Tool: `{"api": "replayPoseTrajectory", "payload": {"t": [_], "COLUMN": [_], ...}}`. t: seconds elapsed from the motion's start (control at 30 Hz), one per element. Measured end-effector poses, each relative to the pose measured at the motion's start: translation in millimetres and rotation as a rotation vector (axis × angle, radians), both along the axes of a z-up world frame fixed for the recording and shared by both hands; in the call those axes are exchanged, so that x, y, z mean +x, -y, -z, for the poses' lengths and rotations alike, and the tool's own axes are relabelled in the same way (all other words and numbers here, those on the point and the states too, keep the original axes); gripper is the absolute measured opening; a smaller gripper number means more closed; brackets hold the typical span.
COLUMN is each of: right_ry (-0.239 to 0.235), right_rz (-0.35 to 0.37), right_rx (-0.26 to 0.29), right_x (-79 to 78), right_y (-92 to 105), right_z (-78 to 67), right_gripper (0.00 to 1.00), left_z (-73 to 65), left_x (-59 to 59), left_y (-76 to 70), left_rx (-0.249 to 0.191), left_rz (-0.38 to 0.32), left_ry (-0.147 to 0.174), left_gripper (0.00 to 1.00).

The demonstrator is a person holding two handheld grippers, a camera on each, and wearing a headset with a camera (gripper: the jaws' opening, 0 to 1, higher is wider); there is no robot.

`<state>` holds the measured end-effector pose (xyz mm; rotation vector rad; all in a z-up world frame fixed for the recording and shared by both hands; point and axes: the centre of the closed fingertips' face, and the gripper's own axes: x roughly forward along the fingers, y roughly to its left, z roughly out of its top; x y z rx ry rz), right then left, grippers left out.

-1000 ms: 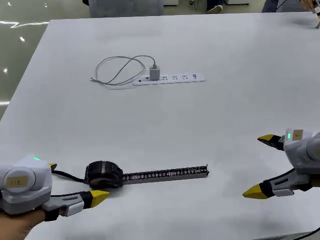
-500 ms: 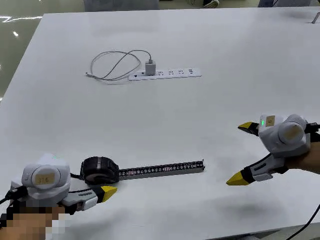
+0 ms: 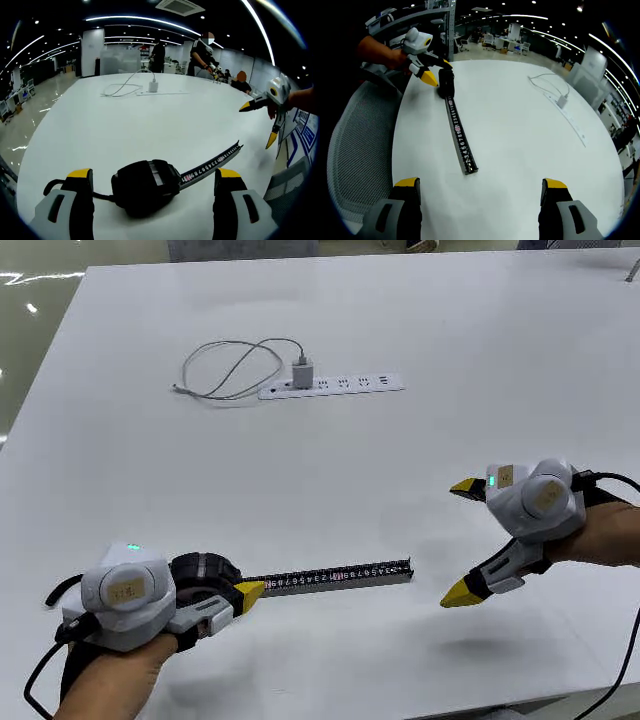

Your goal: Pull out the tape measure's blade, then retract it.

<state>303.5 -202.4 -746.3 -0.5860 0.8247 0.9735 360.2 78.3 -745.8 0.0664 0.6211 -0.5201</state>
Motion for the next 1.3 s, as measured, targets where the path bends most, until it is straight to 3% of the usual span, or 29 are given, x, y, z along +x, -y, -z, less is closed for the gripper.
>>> {"api": "replayPoseTrajectory", "payload": {"t": [0.1,0.27,0.37,0.43,0.7,0.9,1.0,1.3], "right_ry": [0.0,-0.025,-0.031,-0.043,-0.074,-0.091,-0.114,-0.133], "right_rz": [-0.042,-0.069,-0.096,-0.125,-0.146,-0.19,-0.208,-0.249], "right_rx": [-0.011,-0.023,-0.02,-0.026,-0.044,-0.064,-0.075,-0.102], "right_x": [1.9,7.5,9.2,9.5,14.5,11.9,7.4,2.4], "right_y": [-4.7,-10.4,-16.3,-17.8,-25.5,-30.6,-30.1,-28.8], "right_z": [5.1,15.7,21.0,26.9,41.9,49.7,53.5,59.4], "right_gripper": [0.99,0.99,0.99,0.92,0.88,0.76,0.61,0.41], "left_z": [-3.1,-0.7,5.1,4.1,2.7,3.0,2.3,5.5], "left_x": [4.6,3.6,3.7,5.4,6.9,7.8,7.7,6.2], "left_y": [-0.9,5.8,3.8,0.9,0.7,1.7,1.9,-1.9], "left_rx": [-0.003,-0.033,-0.025,-0.033,-0.023,-0.005,0.0,0.019], "left_rz": [-0.042,-0.045,-0.063,-0.087,-0.096,-0.088,-0.086,-0.105], "left_ry": [0.035,0.033,0.028,0.046,0.098,0.126,0.136,0.129], "left_gripper": [0.99,0.99,0.99,0.99,0.99,0.99,0.99,0.99]}}
